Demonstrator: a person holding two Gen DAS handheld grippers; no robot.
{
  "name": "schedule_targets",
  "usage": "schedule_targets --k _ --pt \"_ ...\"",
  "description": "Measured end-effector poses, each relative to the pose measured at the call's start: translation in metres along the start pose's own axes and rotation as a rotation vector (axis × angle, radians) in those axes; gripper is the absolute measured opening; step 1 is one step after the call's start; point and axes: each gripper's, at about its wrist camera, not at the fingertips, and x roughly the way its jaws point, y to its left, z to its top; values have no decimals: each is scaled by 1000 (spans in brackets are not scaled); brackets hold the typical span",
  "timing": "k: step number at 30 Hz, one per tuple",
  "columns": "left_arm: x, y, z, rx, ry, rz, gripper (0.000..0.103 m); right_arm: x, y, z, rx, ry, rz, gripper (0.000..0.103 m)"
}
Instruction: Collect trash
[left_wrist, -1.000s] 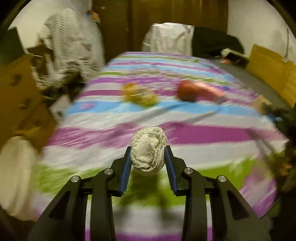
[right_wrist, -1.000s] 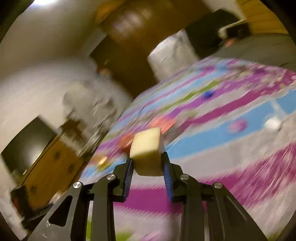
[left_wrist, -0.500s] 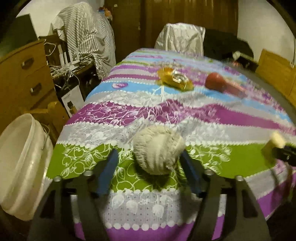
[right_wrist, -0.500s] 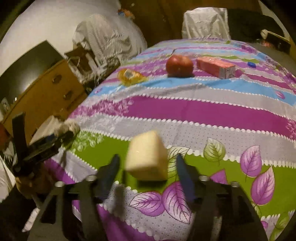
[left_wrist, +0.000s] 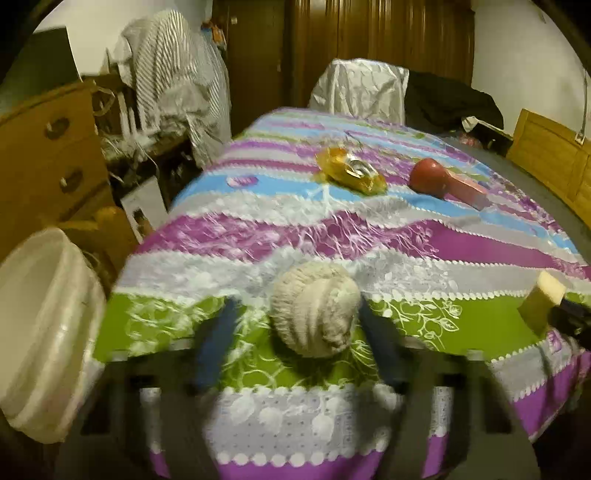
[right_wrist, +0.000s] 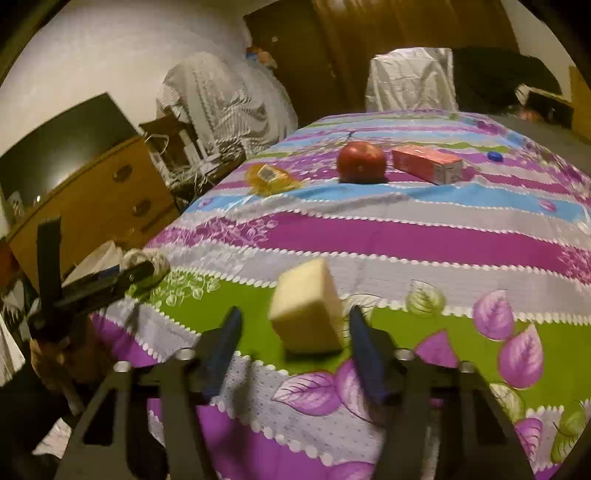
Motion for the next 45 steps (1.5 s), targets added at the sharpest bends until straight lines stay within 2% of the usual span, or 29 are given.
schedule_targets --k 2,4,7,9,16,24,28,31,38,45 --pt "0 2 0 -37 10 -30 38 3 1 -2 -13 1 -28 36" --pt "-3 0 -2 -45 9 -22 36 2 -5 -3 14 -7 -17 34" --pt "-11 -5 -2 -50 5 11 34 -1 -12 -2 64 -11 3 32" --pt "-22 -10 0 -50 -7 65 33 -8 -9 2 80 -21 20 31" --pt "-61 -7 15 -104 -45 162 33 -33 33 22 35 -61 93 32" --pt "-93 16 17 -136 -76 300 33 -23 87 21 -30 22 163 32" --pt "-108 41 21 -171 -86 343 34 -15 124 33 -91 40 208 32" --pt "-121 62 26 -196 -104 371 34 -5 156 54 -131 45 257 32" --pt "-149 128 41 -231 -155 481 34 20 261 103 -302 38 352 32" --pt "-162 192 50 -255 -164 554 34 63 358 134 -421 108 401 32"
